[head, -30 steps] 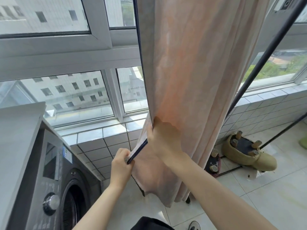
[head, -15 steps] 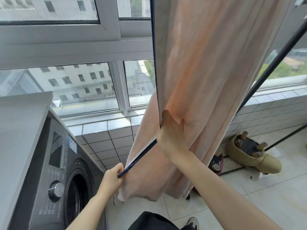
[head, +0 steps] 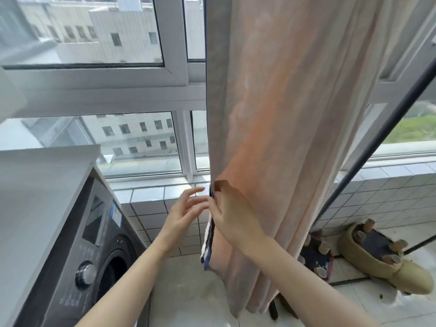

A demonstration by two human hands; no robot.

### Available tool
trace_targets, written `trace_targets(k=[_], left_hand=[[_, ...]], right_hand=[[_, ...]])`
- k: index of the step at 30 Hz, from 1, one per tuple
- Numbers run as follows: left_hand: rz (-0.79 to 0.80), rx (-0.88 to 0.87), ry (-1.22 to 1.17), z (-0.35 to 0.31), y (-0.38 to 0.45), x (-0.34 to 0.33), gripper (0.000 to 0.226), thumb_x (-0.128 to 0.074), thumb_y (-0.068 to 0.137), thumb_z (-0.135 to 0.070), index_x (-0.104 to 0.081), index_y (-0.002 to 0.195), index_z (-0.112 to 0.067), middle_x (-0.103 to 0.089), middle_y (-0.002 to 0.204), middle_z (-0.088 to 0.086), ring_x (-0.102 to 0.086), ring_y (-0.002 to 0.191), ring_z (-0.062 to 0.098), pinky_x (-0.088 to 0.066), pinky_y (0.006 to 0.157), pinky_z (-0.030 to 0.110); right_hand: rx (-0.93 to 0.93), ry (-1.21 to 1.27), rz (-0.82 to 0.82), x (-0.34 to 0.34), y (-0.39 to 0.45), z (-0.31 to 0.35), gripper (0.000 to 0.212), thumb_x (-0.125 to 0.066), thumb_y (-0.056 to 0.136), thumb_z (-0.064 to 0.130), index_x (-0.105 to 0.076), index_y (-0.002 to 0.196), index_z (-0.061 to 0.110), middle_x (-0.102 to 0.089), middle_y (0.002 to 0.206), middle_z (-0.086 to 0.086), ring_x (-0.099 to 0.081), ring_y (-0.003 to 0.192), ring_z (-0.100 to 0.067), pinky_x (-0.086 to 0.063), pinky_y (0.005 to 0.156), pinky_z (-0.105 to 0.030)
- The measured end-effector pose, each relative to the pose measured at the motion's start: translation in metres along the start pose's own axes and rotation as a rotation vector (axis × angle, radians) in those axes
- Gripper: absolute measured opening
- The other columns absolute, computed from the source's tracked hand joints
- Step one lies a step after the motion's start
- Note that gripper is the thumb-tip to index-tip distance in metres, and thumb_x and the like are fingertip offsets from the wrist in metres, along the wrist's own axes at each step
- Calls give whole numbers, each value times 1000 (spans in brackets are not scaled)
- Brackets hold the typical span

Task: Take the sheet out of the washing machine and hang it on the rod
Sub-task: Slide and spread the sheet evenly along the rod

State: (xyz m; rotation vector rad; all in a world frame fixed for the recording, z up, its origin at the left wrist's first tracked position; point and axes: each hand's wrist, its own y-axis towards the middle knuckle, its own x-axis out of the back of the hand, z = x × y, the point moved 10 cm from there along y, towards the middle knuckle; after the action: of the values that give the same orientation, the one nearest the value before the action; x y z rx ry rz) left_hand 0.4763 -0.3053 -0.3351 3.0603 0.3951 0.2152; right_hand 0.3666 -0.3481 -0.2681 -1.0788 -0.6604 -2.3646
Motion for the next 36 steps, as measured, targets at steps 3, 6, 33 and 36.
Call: trace_targets(k=[3,6,33,36], left_hand=[[-155,-175,-78,-82,10,-6,50,-51,90,-42,-49,133,-17,-69,117,6,-66,108,19,-48,95,24],[-324,-322,-13,-148,15,-6,41,-46,97,-39,-50,131,-17,-71,106,6,-66,102,21,-50,94,31],[-724,-727,1090,-414,43,-54,25,-53,96,-28,-70,105,-11,-70,100,1,-61,95,20,-48,87,39],[-663,-748,1055,-421,60,-67,23,-49,98,-24,-69,104,-16,-72,99,-3,-66,89,18,-46,74,29]], right_hand=[[53,61,-67,42,1,4,27,-47,96,26,-50,122,20,-63,111,4,-58,103,-16,-47,84,-31],[175,-23,-150,90,-3,18,39,-45,95,22,-45,134,13,-58,124,-2,-51,116,-19,-43,94,-29],[432,-197,-694,390,48,18,24,-62,90,14,-50,110,10,-47,105,-6,-48,92,-24,-46,67,-36],[273,90,-598,388,56,-10,34,-59,93,37,-44,112,13,-56,90,3,-57,75,-16,-47,62,-33]])
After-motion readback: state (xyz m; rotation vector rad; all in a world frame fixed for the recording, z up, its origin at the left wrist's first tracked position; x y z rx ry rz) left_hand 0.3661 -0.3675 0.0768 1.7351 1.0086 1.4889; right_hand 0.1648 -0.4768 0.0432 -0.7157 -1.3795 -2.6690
